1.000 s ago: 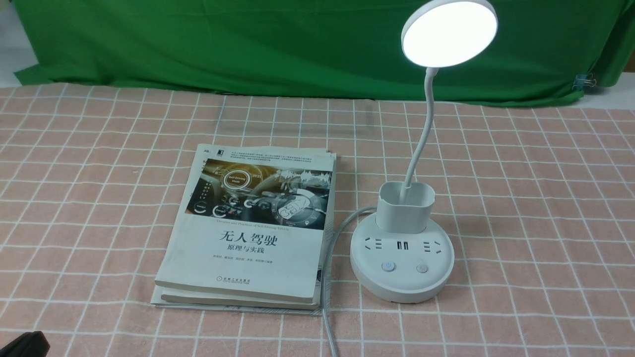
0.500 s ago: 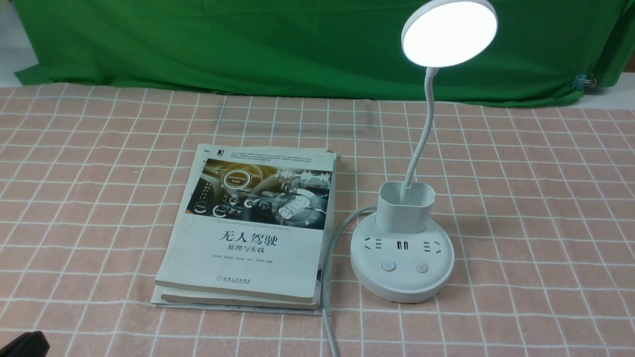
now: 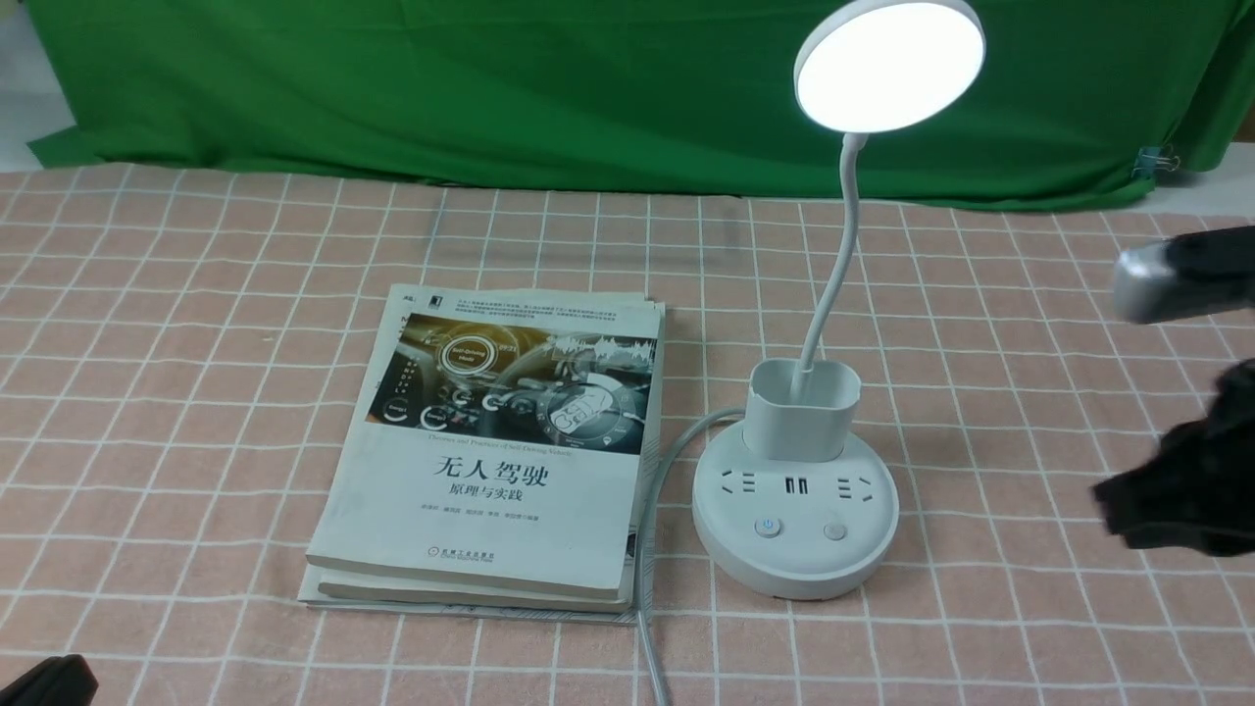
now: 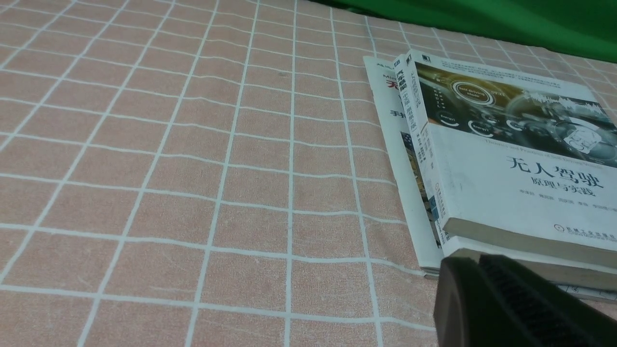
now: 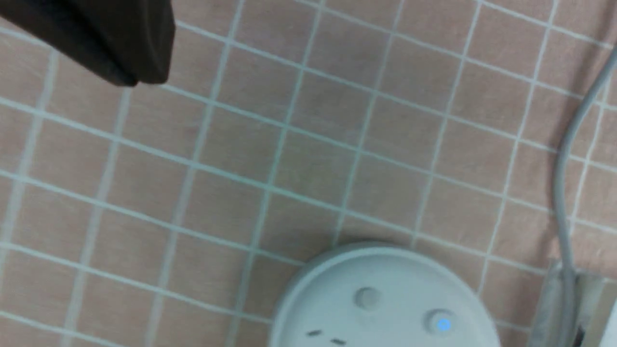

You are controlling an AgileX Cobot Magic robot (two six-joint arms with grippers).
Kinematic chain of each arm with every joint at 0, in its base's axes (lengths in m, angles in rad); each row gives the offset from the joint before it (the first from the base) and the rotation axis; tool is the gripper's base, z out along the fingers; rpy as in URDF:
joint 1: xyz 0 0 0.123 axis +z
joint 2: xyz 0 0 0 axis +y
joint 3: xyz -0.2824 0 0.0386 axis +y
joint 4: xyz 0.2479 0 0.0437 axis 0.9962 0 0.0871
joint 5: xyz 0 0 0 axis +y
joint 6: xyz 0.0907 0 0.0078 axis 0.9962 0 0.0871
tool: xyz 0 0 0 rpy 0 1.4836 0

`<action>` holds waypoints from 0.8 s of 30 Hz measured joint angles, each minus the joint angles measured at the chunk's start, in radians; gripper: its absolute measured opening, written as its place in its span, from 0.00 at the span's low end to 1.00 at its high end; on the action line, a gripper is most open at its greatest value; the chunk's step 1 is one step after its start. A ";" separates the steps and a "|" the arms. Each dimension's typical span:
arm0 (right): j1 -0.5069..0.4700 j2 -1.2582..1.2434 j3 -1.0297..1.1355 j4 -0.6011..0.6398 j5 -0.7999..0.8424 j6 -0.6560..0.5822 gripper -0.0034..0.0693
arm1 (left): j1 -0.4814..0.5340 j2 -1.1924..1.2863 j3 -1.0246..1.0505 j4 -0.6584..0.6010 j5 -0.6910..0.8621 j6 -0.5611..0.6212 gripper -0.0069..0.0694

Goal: Turn off the table lamp on the pink coffee tablecloth by hand.
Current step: 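Press the power button on the lamp base to turn the lamp off with the right gripper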

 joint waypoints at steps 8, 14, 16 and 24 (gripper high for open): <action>0.180 0.318 -0.116 0.006 -0.114 -0.031 0.11 | 0.000 0.000 0.000 0.000 0.000 0.000 0.10; 0.185 0.459 -0.179 0.006 -0.158 -0.049 0.11 | 0.000 0.000 0.000 0.000 0.000 0.000 0.10; 0.185 0.474 -0.184 0.006 -0.170 -0.052 0.11 | 0.000 0.000 0.000 0.000 0.000 0.000 0.10; 0.185 0.533 -0.245 0.006 -0.207 -0.053 0.11 | 0.000 0.000 0.000 0.000 0.000 0.000 0.10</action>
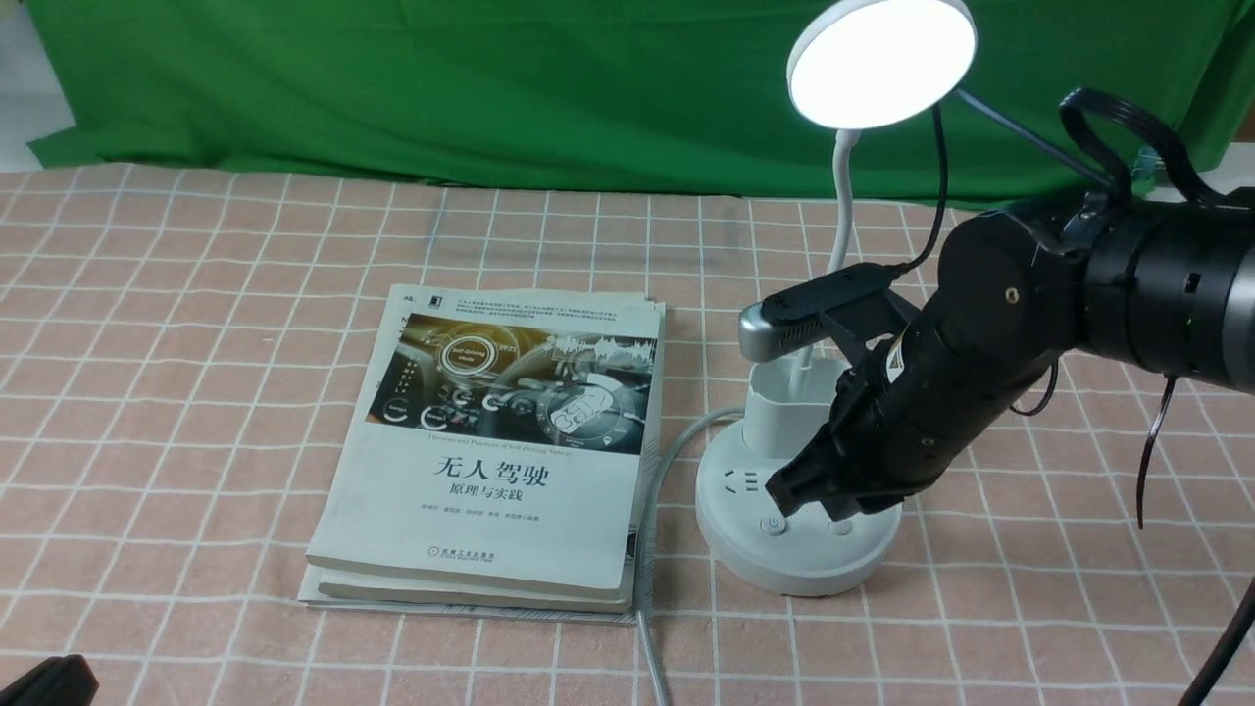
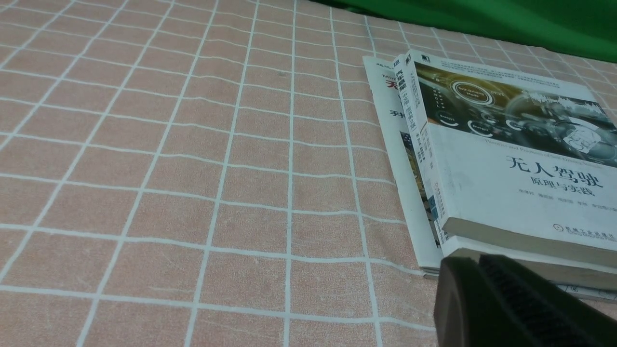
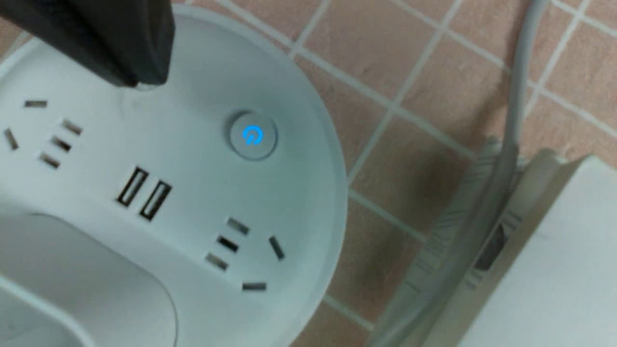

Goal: Turn off the table lamp on the pink coffee tablecloth by hand.
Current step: 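Press the power button on the lamp base to turn the lamp off with the right gripper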

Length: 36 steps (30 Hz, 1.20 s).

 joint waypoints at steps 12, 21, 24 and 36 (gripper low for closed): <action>-0.011 0.063 -0.002 0.001 -0.012 -0.001 0.11 | 0.000 0.000 0.000 0.000 0.000 0.000 0.10; -0.012 -0.012 0.078 -0.002 -0.073 0.002 0.11 | 0.000 0.000 0.000 0.000 0.000 0.000 0.10; -0.013 -0.028 0.095 -0.002 -0.108 0.006 0.11 | 0.000 0.000 0.000 0.000 0.000 0.000 0.10; -0.051 -0.029 0.100 -0.002 -0.147 0.108 0.11 | 0.000 0.000 0.000 0.000 0.000 0.000 0.10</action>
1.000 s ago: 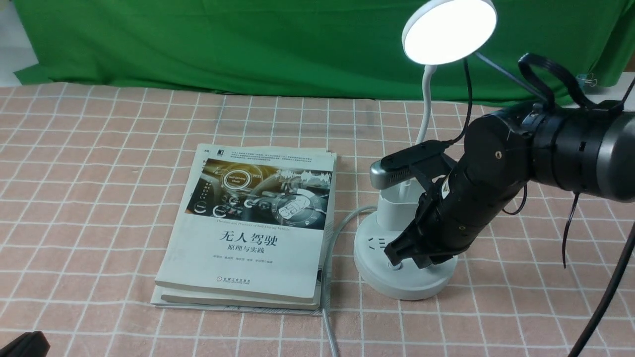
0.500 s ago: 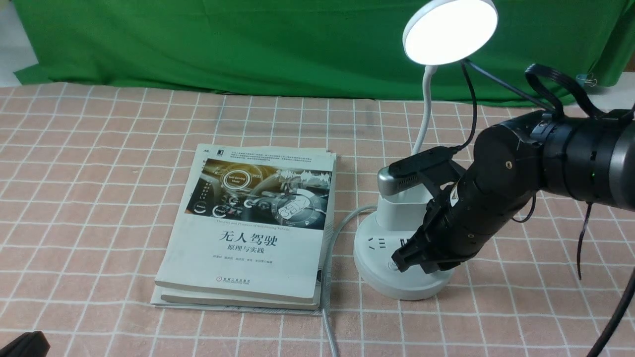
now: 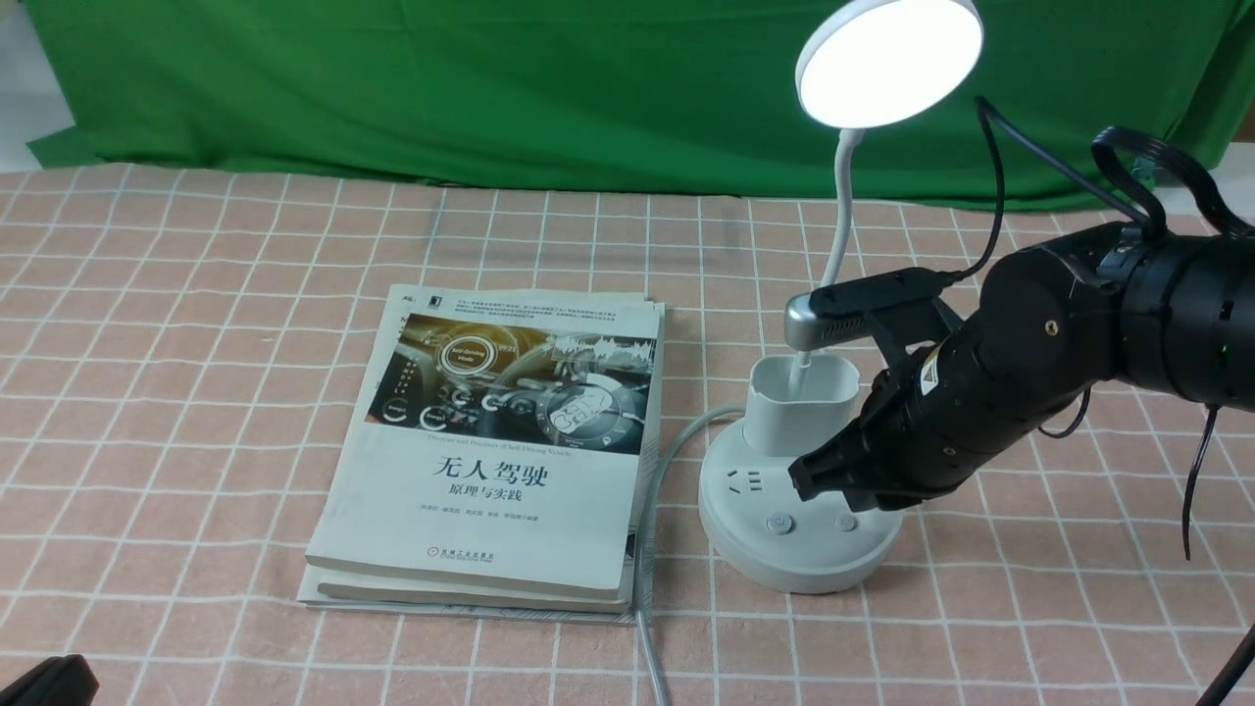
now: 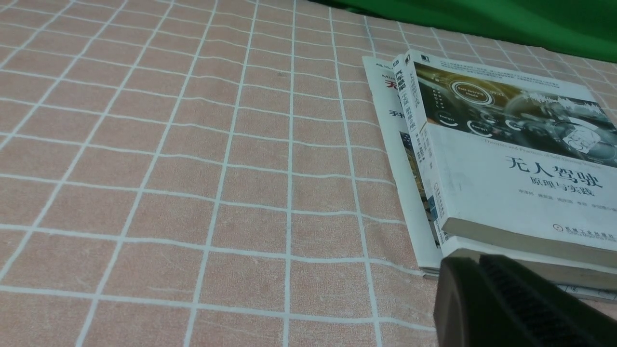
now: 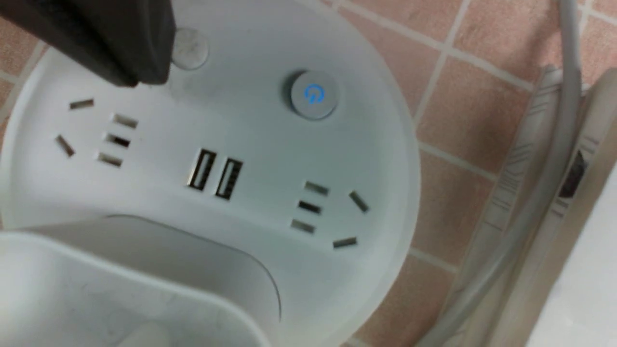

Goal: Turn off the table lamp on the pink coffee tablecloth by hand.
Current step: 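Press the power button on the lamp base to turn the lamp off with the right gripper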

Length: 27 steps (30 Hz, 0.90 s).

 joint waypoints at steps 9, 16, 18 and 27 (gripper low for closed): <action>-0.001 -0.001 0.008 0.002 -0.030 0.005 0.11 | 0.000 0.000 0.000 0.000 0.000 0.000 0.10; -0.001 -0.001 0.041 0.014 -0.072 0.006 0.11 | 0.000 0.000 0.000 0.000 0.000 0.000 0.10; -0.001 -0.001 0.041 0.016 -0.080 0.006 0.11 | 0.000 0.000 0.000 0.000 0.000 0.000 0.10; 0.005 -0.001 0.041 0.020 -0.083 0.006 0.11 | 0.000 0.000 0.000 0.000 0.000 0.000 0.10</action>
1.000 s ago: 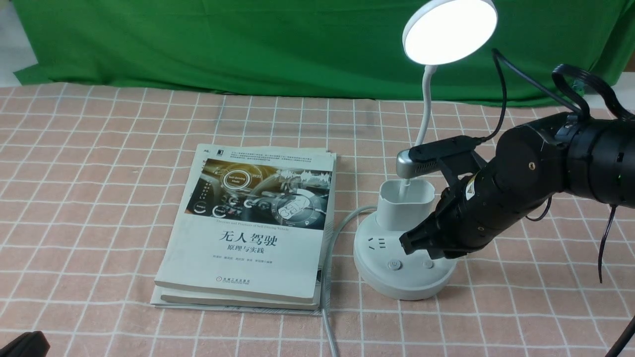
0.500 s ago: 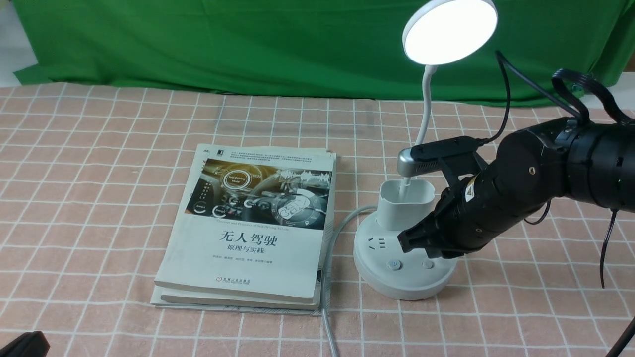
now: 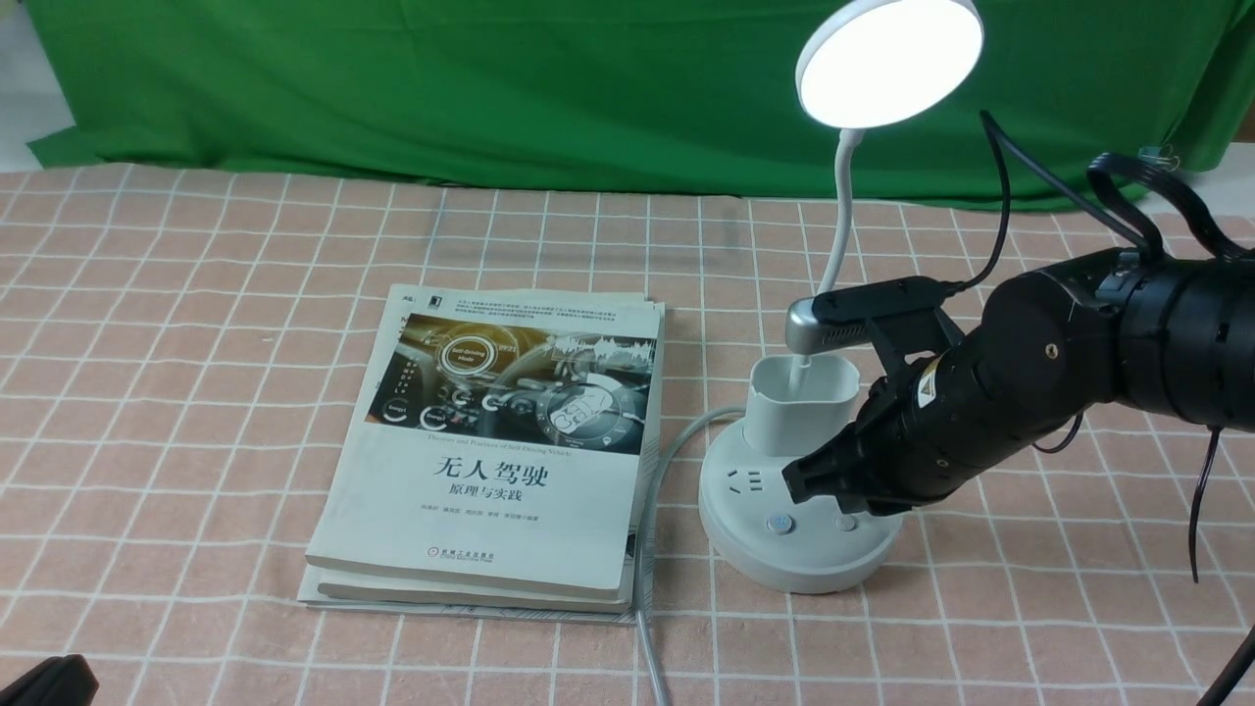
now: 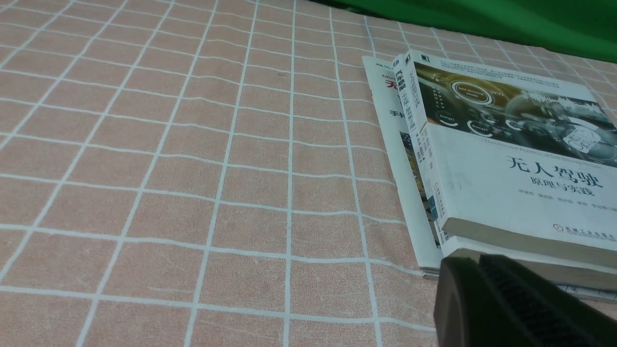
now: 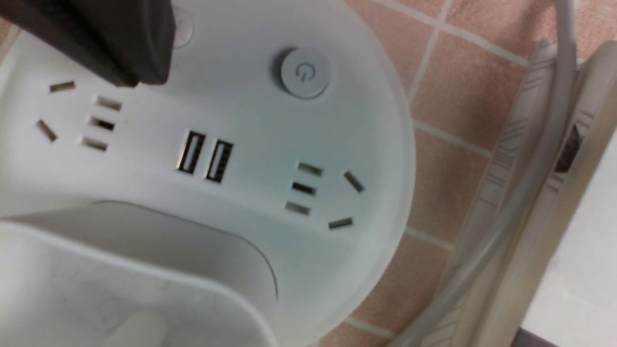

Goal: Turn off the table lamp on the pink coffee tablecloth by hand.
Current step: 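Press the power button on the lamp base to turn the lamp off with the right gripper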

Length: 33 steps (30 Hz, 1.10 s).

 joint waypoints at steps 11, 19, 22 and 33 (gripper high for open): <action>0.007 0.041 -0.006 0.001 -0.024 -0.007 0.11 | 0.000 0.000 0.000 0.000 0.000 0.000 0.10; 0.007 0.002 0.002 0.001 -0.024 -0.013 0.11 | 0.000 0.000 0.000 0.000 0.000 0.000 0.10; 0.007 -0.025 0.002 0.000 -0.025 -0.013 0.11 | 0.000 0.000 0.000 0.000 0.000 0.000 0.10; 0.007 -0.030 0.004 0.000 0.014 -0.013 0.11 | 0.000 0.000 0.000 0.000 0.000 0.000 0.10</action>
